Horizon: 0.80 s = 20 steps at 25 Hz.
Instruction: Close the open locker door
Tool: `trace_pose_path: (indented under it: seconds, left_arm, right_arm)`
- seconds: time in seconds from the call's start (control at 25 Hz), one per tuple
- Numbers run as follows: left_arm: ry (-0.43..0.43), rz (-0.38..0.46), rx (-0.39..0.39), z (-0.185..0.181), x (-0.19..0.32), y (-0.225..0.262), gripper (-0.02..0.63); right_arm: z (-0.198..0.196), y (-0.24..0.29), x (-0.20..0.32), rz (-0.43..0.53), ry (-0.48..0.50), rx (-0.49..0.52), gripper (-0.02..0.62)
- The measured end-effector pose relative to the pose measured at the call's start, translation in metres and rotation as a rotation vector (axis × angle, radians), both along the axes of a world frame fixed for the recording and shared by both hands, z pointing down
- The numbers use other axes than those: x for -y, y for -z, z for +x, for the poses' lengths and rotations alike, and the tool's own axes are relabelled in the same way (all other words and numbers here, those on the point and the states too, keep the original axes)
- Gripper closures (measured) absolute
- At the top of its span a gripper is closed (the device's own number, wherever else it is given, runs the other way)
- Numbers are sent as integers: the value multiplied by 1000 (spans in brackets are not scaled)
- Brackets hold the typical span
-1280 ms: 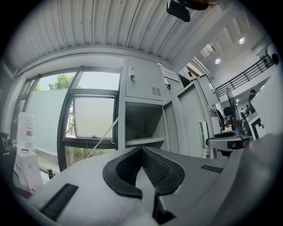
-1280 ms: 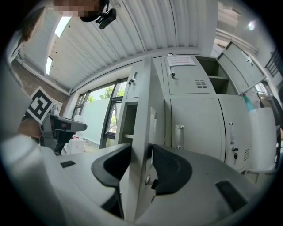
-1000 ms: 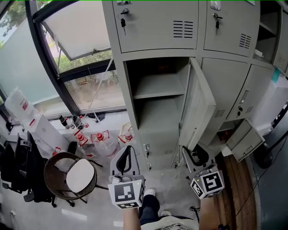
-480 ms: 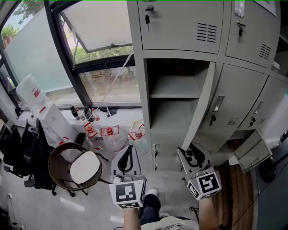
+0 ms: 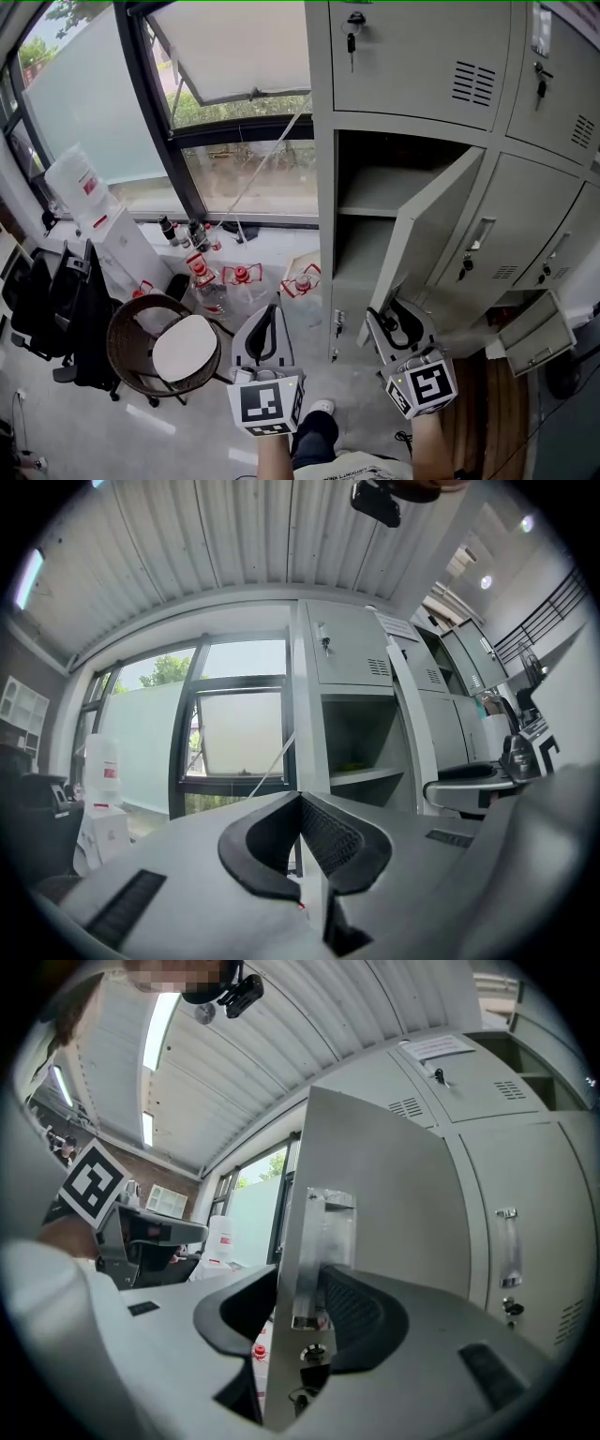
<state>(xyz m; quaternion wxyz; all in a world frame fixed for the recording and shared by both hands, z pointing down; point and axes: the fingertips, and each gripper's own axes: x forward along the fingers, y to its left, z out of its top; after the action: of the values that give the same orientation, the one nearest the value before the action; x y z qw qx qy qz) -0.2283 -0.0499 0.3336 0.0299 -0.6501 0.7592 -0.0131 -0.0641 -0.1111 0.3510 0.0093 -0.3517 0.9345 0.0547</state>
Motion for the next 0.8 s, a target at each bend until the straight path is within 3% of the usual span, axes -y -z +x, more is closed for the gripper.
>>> trace_pose_path:
  seconds: [0.8]
  left_arm:
    - [-42,19,-3,-65,76,8,606]
  right_arm:
    - [-73,1,71,-17,-30,-1,463]
